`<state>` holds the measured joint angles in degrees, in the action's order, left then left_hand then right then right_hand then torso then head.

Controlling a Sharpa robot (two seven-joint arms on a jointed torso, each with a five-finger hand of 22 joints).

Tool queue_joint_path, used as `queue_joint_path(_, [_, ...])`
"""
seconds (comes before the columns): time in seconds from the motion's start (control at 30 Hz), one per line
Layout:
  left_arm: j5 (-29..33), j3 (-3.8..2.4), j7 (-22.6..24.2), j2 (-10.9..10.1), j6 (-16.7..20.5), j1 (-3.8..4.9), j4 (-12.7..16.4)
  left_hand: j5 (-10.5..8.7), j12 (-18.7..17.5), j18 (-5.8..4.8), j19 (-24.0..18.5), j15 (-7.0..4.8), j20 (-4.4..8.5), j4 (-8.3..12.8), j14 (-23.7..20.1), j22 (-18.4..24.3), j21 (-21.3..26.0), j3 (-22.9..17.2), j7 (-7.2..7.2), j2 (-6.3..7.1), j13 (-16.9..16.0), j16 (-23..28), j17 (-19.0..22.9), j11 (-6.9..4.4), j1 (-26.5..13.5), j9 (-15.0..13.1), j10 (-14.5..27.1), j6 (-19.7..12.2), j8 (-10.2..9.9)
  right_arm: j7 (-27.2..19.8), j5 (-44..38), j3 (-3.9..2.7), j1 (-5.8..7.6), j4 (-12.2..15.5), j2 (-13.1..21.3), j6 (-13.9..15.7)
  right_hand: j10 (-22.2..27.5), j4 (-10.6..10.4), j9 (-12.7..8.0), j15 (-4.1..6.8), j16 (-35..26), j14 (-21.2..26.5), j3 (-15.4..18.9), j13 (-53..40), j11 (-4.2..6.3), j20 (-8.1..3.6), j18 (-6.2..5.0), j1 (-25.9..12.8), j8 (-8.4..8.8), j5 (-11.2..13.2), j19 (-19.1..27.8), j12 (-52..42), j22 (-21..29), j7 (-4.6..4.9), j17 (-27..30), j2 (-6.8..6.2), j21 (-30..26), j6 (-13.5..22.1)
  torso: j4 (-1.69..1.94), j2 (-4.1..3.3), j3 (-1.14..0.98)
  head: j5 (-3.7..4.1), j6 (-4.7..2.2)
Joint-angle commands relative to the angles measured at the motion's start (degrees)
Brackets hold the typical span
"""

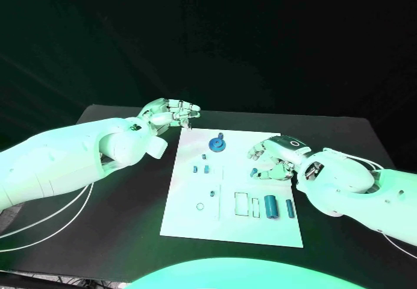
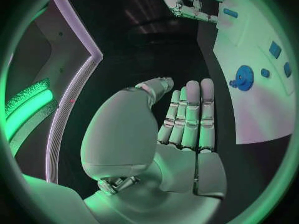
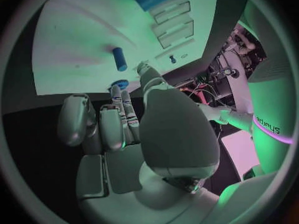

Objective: Assemble the parts on the task board

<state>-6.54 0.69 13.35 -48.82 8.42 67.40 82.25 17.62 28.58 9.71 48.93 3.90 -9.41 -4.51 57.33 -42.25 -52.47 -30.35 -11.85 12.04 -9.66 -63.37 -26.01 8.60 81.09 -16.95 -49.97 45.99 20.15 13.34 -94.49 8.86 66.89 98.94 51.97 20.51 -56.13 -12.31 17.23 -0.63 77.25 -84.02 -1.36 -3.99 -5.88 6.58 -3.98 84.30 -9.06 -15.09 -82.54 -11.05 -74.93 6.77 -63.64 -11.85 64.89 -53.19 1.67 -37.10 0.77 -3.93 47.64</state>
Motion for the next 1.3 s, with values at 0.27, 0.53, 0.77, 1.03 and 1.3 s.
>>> queue_joint_path(0.27, [0.10,-0.01,0.22,-0.01,-1.02,0.03,0.16,0.16,0.27,0.85,0.21,0.33,-0.12,-0.09,-0.21,0.11,0.37,0.34,-0.90,-0.25,0.13,0.38,0.12,0.16,-0.13,0.02,0.47,-0.47,0.22,-1.59,1.79,0.01,-0.02,-2.53,-0.72,-7.30,-0.17,-4.29,0.27,-0.11,0.29,-0.87,2.21,-0.02,0.28,-0.14,-0.69,3.67,0.36,-0.05,-0.03,-1.99,-5.69,0.14,0.67,0.75,0.09,-0.21,0.10,-0.06,0.00,-0.08,0.26])
queue_joint_path(0.53, [0.10,-0.01,0.16,-0.08,-1.07,0.03,0.19,0.16,0.29,0.85,0.22,0.33,-0.13,-0.10,-0.21,0.14,0.40,0.36,-0.91,-0.27,0.14,0.39,0.14,0.17,-0.14,0.02,0.51,-0.52,0.25,-1.64,2.00,0.06,-0.23,-3.76,-1.71,-7.06,-3.26,-4.17,0.42,0.61,0.93,-1.19,-0.05,-0.11,1.13,-0.77,-0.29,4.85,0.26,1.89,-1.01,-3.47,-6.63,0.56,-0.16,2.69,2.33,-1.45,0.08,-0.02,0.07,0.00,0.34])
queue_joint_path(0.77, [0.10,0.00,0.06,-0.13,-1.12,0.03,0.20,0.16,0.29,0.85,0.22,0.33,-0.13,-0.10,-0.21,0.14,0.40,0.36,-0.91,-0.27,0.14,0.39,0.14,0.17,-0.14,0.02,0.51,-0.52,0.25,-2.11,2.41,0.09,-0.56,-4.10,-2.44,-6.33,-7.00,-4.33,0.36,1.13,1.71,-1.51,-3.68,0.04,1.74,-1.27,0.15,4.59,0.24,3.38,-1.83,-3.21,-7.68,0.78,-1.04,3.60,4.64,-3.26,0.08,-0.04,0.02,-0.06,0.51])
queue_joint_path(1.03, [0.10,0.00,-0.07,-0.22,-1.14,0.03,0.24,0.16,0.34,0.85,0.24,0.35,-0.15,-0.17,-0.21,0.17,0.45,0.37,-0.93,-0.34,0.15,0.40,0.15,0.19,-0.19,0.01,0.54,-0.55,0.31,-2.29,2.55,0.12,-0.88,-4.48,-2.91,-6.29,-10.04,-4.31,0.35,1.39,2.25,-1.66,-7.49,0.11,2.04,-1.54,0.43,3.82,0.12,3.72,-2.30,-1.67,-8.45,0.58,-1.52,3.40,6.15,-5.12,0.03,-0.01,0.04,-0.12,0.70])
queue_joint_path(1.3, [0.10,0.00,-0.21,-0.27,-1.13,0.04,0.25,0.16,0.34,0.85,0.24,0.35,-0.15,-0.17,-0.21,0.17,0.45,0.37,-0.93,-0.34,0.15,0.40,0.15,0.19,-0.19,0.01,0.54,-0.55,0.31,-2.09,2.48,0.13,-1.01,-4.70,-3.11,-6.08,-12.63,-4.19,0.53,1.58,2.61,-1.68,-13.62,0.09,2.23,-1.73,0.61,3.70,-0.11,7.53,-2.56,0.35,-9.04,0.53,-1.64,3.26,7.09,-7.18,0.02,0.01,0.02,-0.09,0.74])
